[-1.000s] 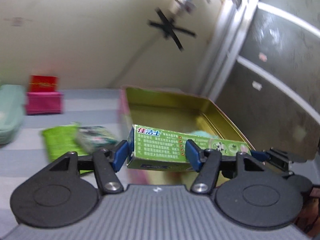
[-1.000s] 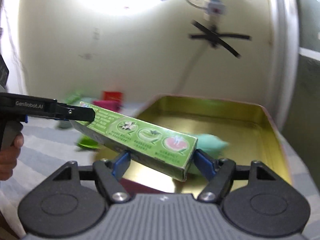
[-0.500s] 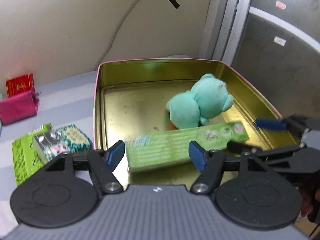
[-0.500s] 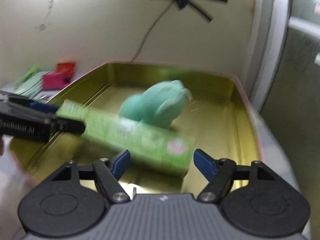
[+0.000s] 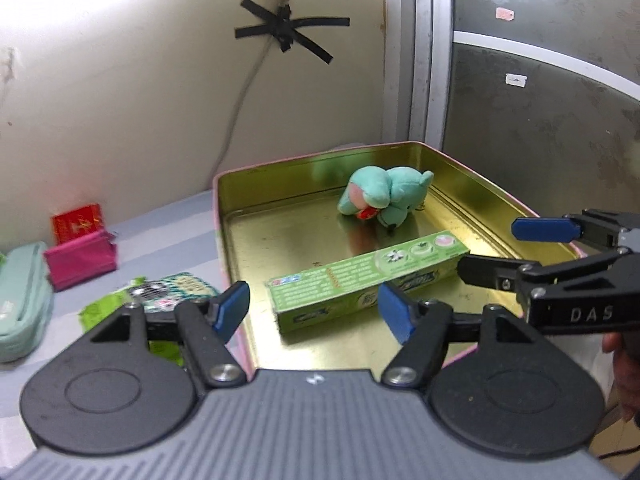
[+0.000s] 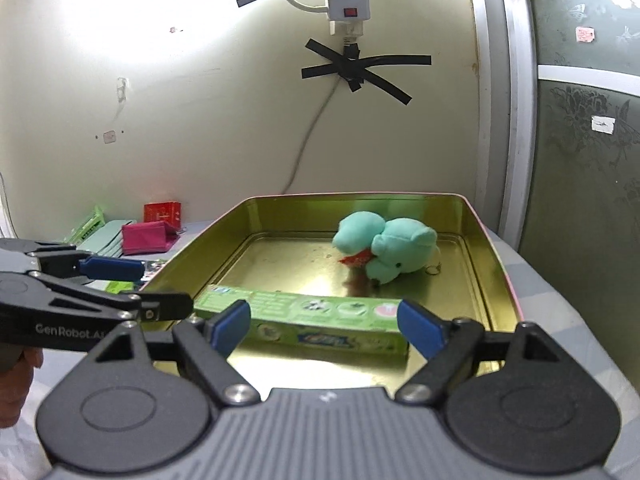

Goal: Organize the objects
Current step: 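Carry the toothpaste box with both tools into the tin and open both, then move the right tool toward the green-and-white patterned tissue pack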

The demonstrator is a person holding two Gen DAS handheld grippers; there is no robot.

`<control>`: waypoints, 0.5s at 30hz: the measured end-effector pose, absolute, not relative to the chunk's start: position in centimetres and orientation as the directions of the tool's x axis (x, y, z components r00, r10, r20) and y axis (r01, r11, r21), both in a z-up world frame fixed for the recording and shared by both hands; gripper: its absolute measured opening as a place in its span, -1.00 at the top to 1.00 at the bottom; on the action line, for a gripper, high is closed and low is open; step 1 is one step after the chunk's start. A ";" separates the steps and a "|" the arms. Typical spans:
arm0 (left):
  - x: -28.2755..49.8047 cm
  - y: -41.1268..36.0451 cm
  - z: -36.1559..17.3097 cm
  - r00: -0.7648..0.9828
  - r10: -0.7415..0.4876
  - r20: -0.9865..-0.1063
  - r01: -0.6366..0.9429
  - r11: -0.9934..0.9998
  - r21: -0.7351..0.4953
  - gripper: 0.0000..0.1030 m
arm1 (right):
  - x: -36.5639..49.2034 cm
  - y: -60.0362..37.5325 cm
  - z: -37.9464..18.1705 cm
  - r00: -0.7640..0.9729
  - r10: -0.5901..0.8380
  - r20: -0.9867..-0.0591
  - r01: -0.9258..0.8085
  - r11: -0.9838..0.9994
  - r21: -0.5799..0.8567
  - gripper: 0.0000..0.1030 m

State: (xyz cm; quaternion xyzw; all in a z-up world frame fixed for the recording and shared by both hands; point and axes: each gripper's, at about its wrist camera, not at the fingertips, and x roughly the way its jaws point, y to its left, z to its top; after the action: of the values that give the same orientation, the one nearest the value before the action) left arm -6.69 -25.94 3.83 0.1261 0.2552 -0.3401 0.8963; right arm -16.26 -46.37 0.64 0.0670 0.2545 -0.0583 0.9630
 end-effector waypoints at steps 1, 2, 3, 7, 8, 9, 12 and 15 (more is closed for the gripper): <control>-6.8 -25.5 4.0 0.647 -0.541 -0.537 0.670 0.740 0.062 -0.41 | -16.4 -46.3 0.6 0.864 -0.073 -0.498 0.142 0.985 0.101 -0.62; -6.8 -25.1 4.2 0.655 -0.537 -0.532 0.665 0.744 0.068 -0.41 | -16.5 -45.9 0.8 0.864 -0.071 -0.498 0.139 0.985 0.101 -0.62; -6.7 -24.6 4.2 0.661 -0.532 -0.529 0.659 0.749 0.070 -0.41 | -16.6 -45.7 0.8 0.865 -0.066 -0.498 0.133 0.986 0.101 -0.62; -6.9 -22.8 4.6 0.687 -0.506 -0.521 0.628 0.775 0.075 -0.41 | -16.5 -44.3 1.6 0.870 -0.047 -0.491 0.108 0.989 0.097 -0.62; -6.9 -22.3 4.6 0.691 -0.503 -0.520 0.622 0.779 0.073 -0.41 | -16.4 -44.0 1.7 0.871 -0.042 -0.489 0.102 0.990 0.096 -0.62; -7.0 -21.9 4.6 0.694 -0.499 -0.519 0.618 0.783 0.073 -0.41 | -16.4 -43.6 1.8 0.873 -0.038 -0.486 0.098 0.990 0.099 -0.62; -7.3 -20.9 4.6 0.708 -0.484 -0.515 0.600 0.796 0.077 -0.41 | -16.6 -42.4 1.9 0.874 -0.028 -0.484 0.089 0.991 0.103 -0.62; -7.4 -20.0 4.5 0.723 -0.464 -0.511 0.573 0.817 0.070 -0.41 | -16.5 -41.5 2.1 0.872 -0.015 -0.488 0.074 0.992 0.103 -0.62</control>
State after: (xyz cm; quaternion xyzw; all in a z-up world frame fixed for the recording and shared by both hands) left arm -7.42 -20.01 4.49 0.1121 0.2431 -0.2814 0.9215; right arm -16.49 -41.52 2.15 0.0591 0.2515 -0.0231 0.9658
